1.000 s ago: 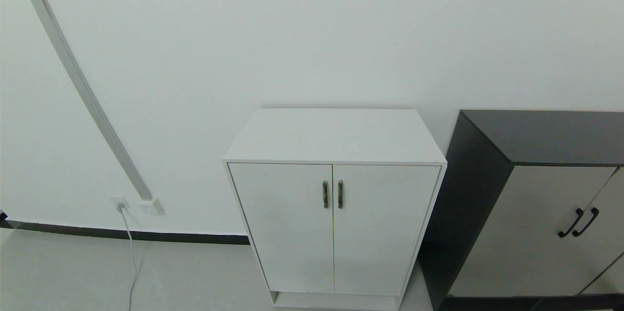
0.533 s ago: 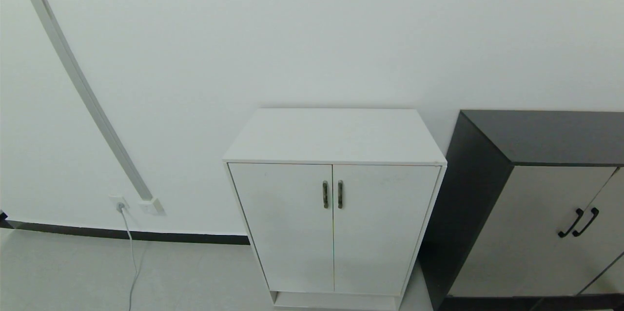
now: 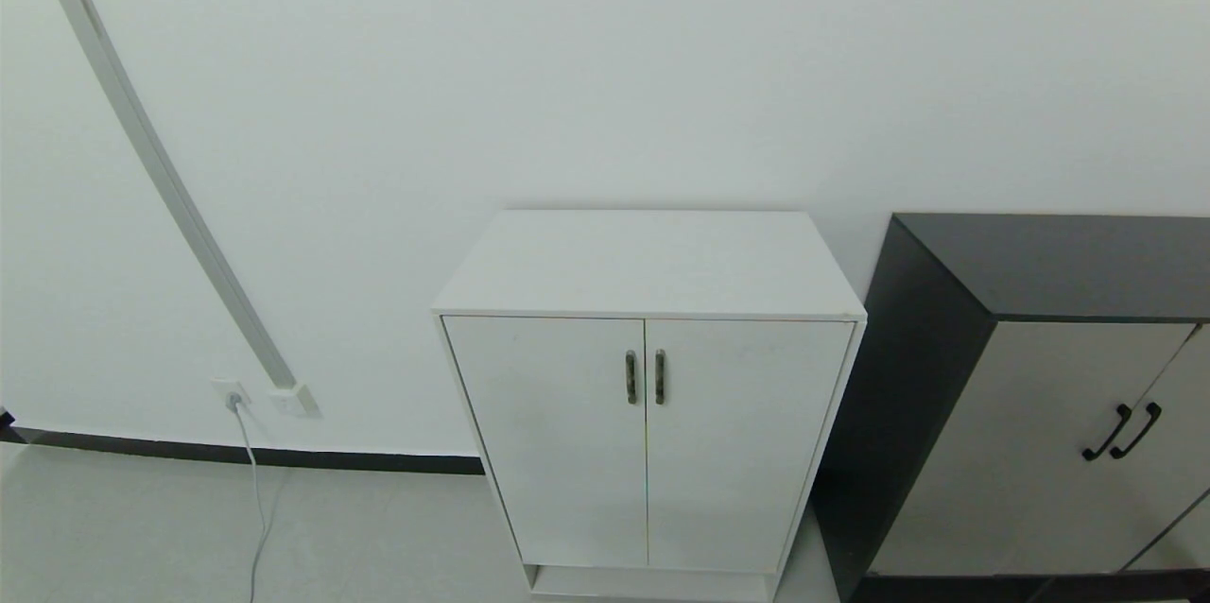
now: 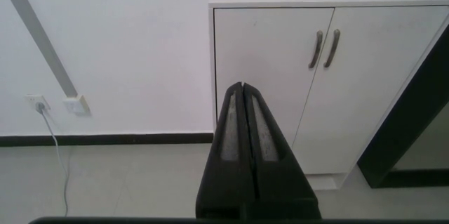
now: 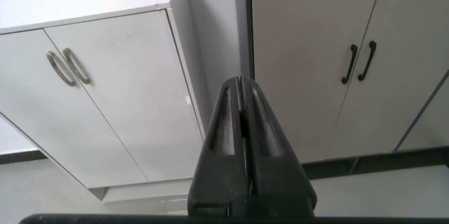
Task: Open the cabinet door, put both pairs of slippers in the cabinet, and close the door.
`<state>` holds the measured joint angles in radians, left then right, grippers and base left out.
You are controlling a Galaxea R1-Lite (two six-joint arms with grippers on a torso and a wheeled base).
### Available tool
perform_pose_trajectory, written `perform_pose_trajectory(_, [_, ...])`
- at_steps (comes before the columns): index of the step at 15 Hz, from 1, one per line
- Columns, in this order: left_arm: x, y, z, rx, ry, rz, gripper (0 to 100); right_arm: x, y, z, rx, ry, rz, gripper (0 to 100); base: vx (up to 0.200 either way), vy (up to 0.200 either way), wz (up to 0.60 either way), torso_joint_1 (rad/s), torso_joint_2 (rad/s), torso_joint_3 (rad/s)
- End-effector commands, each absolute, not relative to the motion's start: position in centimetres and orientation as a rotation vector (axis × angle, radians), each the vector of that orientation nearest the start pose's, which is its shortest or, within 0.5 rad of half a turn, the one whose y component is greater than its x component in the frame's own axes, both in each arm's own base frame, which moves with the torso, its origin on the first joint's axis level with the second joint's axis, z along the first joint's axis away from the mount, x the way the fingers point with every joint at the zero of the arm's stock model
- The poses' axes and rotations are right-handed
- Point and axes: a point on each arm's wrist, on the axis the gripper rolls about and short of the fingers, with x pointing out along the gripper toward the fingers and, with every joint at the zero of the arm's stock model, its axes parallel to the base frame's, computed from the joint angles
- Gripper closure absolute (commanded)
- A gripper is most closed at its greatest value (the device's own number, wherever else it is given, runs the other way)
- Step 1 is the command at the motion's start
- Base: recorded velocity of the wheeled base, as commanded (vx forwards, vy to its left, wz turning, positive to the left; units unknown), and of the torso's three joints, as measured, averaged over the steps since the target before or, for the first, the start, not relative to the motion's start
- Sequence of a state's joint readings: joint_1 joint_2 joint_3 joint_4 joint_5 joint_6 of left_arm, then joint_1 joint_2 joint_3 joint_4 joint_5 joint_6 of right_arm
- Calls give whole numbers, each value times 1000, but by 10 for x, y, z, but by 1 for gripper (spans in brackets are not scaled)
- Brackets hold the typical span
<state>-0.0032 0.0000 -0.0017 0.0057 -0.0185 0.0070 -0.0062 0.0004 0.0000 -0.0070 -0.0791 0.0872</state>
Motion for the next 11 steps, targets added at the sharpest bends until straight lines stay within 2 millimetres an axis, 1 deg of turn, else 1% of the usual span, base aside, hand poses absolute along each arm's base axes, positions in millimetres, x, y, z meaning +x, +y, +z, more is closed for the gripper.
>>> perform_pose_trajectory(1, [-23, 0, 75, 8, 5, -21, 100, -23, -2, 76, 88, -10, -86, 100, 0, 0, 0, 0, 0, 0])
perform_pose_trajectory(11, [-23, 0, 75, 8, 5, -21, 100, -23, -2, 76, 78, -6, -84, 100, 0, 0, 0, 0, 0, 0])
